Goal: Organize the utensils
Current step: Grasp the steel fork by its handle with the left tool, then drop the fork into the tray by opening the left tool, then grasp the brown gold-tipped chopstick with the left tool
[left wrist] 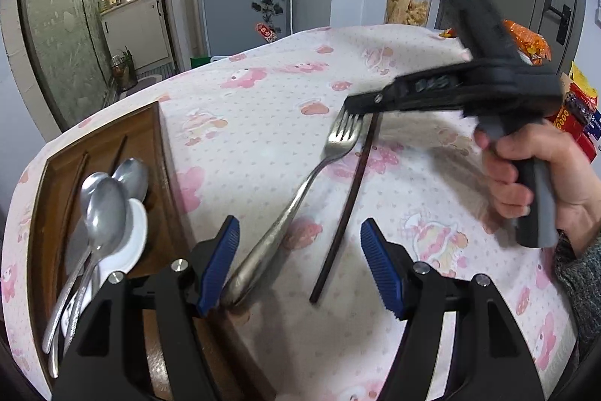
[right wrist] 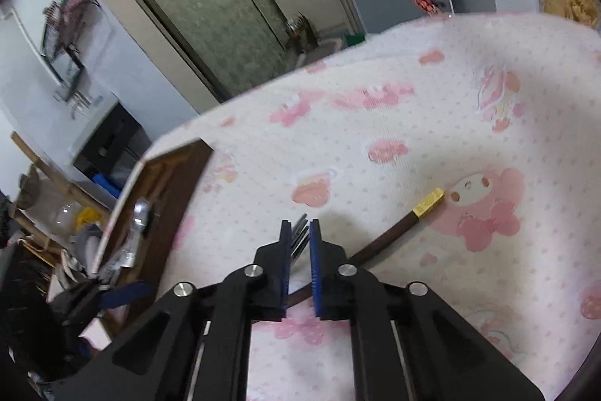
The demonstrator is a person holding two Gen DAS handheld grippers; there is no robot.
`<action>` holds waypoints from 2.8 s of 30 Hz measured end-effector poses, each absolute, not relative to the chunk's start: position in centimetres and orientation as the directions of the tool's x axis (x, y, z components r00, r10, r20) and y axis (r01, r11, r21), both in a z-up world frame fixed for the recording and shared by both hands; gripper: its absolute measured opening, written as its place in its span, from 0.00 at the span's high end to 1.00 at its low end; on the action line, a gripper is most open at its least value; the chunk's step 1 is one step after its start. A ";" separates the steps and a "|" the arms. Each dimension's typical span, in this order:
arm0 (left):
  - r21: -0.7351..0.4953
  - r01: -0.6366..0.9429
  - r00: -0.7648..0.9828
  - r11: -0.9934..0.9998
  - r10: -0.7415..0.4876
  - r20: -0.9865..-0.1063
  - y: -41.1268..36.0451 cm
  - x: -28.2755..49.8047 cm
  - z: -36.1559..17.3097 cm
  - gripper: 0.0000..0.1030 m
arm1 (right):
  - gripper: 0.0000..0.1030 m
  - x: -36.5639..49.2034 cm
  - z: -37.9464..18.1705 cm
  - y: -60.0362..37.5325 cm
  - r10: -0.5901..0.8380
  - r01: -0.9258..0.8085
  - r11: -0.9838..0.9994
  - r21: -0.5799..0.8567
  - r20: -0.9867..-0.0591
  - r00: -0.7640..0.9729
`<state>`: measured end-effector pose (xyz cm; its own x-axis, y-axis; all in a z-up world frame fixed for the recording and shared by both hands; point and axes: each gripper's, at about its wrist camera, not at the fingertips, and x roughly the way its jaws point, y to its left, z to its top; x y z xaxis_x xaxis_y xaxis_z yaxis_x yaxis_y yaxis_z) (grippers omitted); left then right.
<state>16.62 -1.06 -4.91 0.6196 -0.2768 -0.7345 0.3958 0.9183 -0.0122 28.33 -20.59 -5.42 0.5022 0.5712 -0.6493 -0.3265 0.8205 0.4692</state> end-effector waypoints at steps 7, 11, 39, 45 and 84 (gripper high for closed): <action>-0.030 0.395 0.607 0.918 -0.285 -0.742 -1.5 17.5 -5.3 0.44 | 0.97 26.2 -1.0 -22.2 0.634 -0.403 0.772 0.490 -0.559 0.535; -0.013 0.404 0.612 0.915 -0.281 -0.740 -2.1 18.2 -5.1 0.45 | 0.98 25.3 0.2 -22.7 0.649 -0.422 0.760 0.495 -0.541 0.535; 0.035 0.279 0.664 0.960 -0.167 -0.729 7.9 15.2 0.1 0.87 | 0.99 25.7 5.1 -8.7 0.757 -0.569 0.650 0.504 -0.490 0.431; 0.064 0.223 0.637 0.973 -0.095 -0.765 11.1 15.2 -2.3 0.87 | 0.98 27.5 1.4 -4.4 0.783 -0.550 0.616 0.564 -0.519 0.344; -0.017 0.473 0.522 0.881 -0.296 -0.800 -2.0 15.7 -6.5 0.59 | 0.34 25.0 -3.8 -23.2 0.529 -0.276 0.847 0.454 -0.673 0.517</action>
<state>15.68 -2.05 -6.49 0.5215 -0.2957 -0.8004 0.4732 0.8808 -0.0171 25.00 -23.24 -3.83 0.5173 0.5289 -0.6728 -0.2762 0.8473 0.4537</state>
